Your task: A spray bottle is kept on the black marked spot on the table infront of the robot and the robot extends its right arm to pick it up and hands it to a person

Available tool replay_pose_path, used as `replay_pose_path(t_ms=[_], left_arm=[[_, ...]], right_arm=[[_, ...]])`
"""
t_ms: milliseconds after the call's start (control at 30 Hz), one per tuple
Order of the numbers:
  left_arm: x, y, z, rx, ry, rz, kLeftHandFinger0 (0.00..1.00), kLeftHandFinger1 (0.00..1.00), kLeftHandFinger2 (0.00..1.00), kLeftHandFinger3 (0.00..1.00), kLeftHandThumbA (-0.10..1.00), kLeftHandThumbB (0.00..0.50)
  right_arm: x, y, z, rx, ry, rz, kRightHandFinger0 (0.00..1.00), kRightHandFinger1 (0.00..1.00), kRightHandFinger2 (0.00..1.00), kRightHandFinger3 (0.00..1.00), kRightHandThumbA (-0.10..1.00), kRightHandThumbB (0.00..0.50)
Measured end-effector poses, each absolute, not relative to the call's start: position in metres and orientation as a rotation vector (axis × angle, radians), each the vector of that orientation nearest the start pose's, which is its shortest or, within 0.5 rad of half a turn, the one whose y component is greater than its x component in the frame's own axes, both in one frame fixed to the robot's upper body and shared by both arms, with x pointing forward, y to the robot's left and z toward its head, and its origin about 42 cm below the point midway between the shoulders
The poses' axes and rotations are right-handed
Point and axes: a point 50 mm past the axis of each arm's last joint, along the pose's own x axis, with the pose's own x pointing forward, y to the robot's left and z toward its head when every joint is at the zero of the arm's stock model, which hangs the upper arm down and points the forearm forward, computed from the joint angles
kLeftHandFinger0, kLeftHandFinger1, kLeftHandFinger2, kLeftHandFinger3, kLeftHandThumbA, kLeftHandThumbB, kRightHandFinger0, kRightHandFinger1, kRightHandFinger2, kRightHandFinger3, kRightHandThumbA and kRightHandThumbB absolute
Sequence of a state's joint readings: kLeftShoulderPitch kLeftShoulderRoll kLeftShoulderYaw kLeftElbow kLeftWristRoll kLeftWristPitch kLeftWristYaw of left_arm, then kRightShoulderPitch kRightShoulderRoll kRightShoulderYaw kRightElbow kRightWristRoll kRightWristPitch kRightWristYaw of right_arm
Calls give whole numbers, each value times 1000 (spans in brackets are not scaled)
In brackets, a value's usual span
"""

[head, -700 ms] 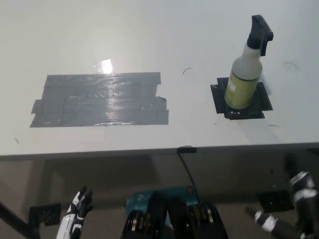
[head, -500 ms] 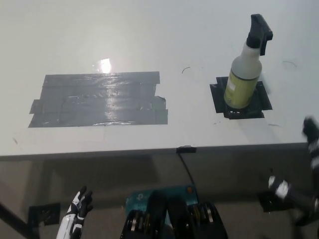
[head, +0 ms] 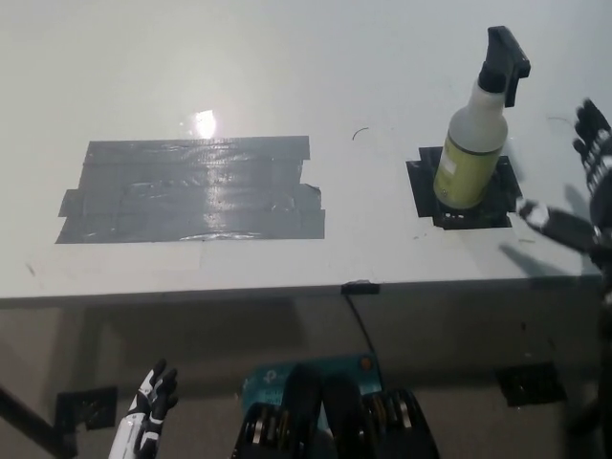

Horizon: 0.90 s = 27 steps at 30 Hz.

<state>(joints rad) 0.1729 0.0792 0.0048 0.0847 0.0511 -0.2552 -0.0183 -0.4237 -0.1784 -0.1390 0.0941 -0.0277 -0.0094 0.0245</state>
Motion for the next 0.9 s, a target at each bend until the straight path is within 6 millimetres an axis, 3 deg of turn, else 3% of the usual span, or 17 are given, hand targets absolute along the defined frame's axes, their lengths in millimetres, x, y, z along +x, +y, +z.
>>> replay_pose_path(t_ms=[100,233,400,533,600,667,800,900], left_arm=[[217,247,48,132,1,5,1000,1000,1000,1000,925,380],[217,248,48,132,2,5,1000,1000,1000,1000,918,380],[216,248,47,132,1,5,1000,1000,1000,1000,919,383],[215,247,47,131,2,5,1000,1000,1000,1000,919,372],[215,248,47,132,2,4,1000,1000,1000,1000,939,376],[215,247,47,133,2,4,1000,1000,1000,1000,935,373],[215,248,47,133,3,4,1000,1000,1000,1000,921,362],[214,248,47,132,5,4,1000,1000,1000,1000,920,357]], right_arm=[[430,-270,225,-167,-283,-45,1000,1000,1000,1000,940,370],[452,-263,218,-169,-205,-32,1000,1000,1000,1000,918,382],[465,-254,205,-196,-137,-8,1000,1000,1000,1000,924,388],[473,-245,197,-231,-93,17,1000,1000,1000,1000,860,413],[476,-242,195,-239,-78,22,1000,1000,1000,1000,841,397],[480,-239,194,-244,-66,26,1000,1000,1000,1000,872,430],[489,-236,191,-258,-35,26,1000,1000,1000,1000,905,435],[494,-236,186,-262,-5,25,1000,1000,1000,1000,947,472]])
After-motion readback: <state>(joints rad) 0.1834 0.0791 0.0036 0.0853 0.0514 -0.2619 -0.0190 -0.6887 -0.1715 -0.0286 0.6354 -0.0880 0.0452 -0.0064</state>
